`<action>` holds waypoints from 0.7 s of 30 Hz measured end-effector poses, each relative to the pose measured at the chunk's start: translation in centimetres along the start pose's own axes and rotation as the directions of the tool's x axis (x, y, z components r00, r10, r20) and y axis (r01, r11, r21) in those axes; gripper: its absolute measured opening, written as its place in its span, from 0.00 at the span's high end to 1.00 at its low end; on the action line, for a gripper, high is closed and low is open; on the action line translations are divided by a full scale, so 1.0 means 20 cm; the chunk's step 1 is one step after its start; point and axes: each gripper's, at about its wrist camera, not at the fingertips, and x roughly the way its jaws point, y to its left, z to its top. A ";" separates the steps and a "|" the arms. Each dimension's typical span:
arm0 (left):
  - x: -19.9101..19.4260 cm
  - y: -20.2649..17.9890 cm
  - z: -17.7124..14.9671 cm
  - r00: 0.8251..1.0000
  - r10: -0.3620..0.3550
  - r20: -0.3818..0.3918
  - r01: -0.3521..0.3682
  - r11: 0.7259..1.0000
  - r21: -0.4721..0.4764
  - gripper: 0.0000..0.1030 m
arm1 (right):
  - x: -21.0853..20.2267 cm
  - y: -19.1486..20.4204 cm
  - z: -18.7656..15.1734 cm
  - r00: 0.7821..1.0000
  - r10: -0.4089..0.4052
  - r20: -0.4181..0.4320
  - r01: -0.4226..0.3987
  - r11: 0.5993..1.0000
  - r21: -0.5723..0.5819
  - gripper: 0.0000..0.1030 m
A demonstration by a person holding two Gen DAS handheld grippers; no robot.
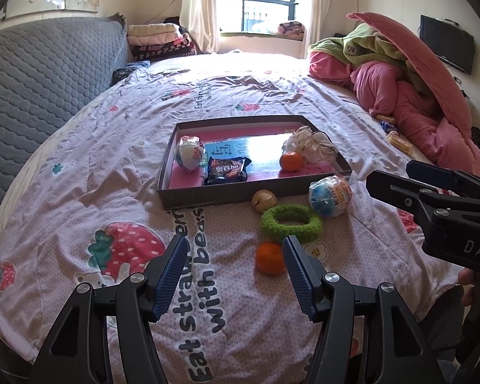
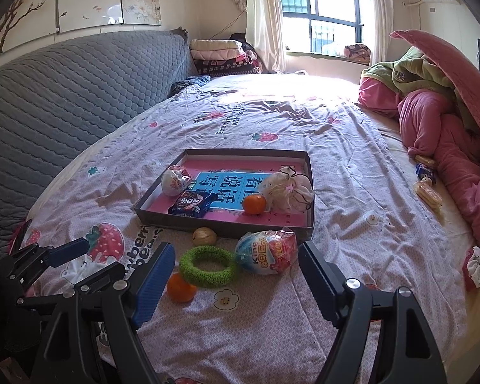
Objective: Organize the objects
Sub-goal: 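Move both tools toward the green fuzzy ring and the loose orange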
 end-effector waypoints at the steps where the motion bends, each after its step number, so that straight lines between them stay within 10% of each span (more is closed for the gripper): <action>1: 0.00 0.00 0.00 1.000 -0.002 -0.004 0.002 1.000 0.001 0.38 | 0.01 0.00 0.00 1.000 -0.003 -0.004 0.003 1.000 -0.001 0.23; 21: 0.14 -0.07 -0.11 0.998 -0.043 -0.045 0.044 0.999 0.023 0.38 | 0.18 -0.03 -0.12 0.994 -0.010 -0.104 0.013 0.999 0.034 0.24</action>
